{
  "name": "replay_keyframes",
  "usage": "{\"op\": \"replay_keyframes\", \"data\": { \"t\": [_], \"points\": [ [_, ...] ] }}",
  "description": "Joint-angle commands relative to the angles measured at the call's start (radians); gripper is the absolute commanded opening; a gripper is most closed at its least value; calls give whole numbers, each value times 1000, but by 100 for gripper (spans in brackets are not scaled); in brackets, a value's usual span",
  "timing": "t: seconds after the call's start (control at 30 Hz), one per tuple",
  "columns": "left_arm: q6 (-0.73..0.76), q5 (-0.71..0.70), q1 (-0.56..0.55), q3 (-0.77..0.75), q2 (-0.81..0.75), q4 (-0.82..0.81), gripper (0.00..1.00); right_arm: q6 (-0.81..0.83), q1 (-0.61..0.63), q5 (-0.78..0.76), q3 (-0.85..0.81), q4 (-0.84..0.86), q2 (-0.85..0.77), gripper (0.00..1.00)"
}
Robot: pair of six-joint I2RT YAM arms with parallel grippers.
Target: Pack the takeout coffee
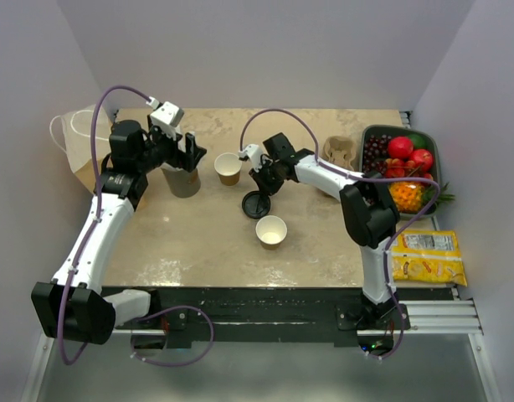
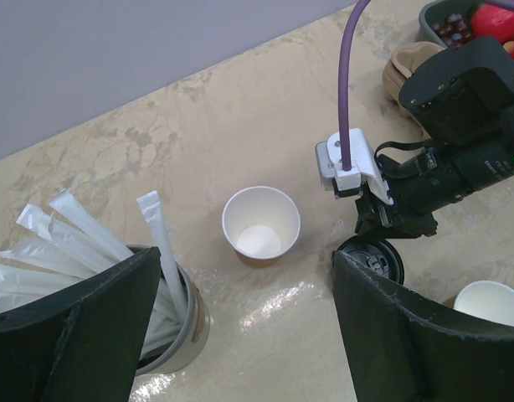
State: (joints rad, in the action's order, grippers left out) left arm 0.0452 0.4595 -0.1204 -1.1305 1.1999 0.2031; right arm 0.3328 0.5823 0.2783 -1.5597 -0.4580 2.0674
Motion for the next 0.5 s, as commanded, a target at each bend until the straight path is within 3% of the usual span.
{"op": "replay_keyframes", "data": {
  "t": [0.0, 0.47],
  "points": [
    [-5, -7, -2, 11, -29, -36, 87, -9, 4, -2, -42, -1, -9, 15],
    [-10, -4, -2, 26, -36, -47, 87, -5, 4, 12, -42, -2, -18, 0]
  ]
}}
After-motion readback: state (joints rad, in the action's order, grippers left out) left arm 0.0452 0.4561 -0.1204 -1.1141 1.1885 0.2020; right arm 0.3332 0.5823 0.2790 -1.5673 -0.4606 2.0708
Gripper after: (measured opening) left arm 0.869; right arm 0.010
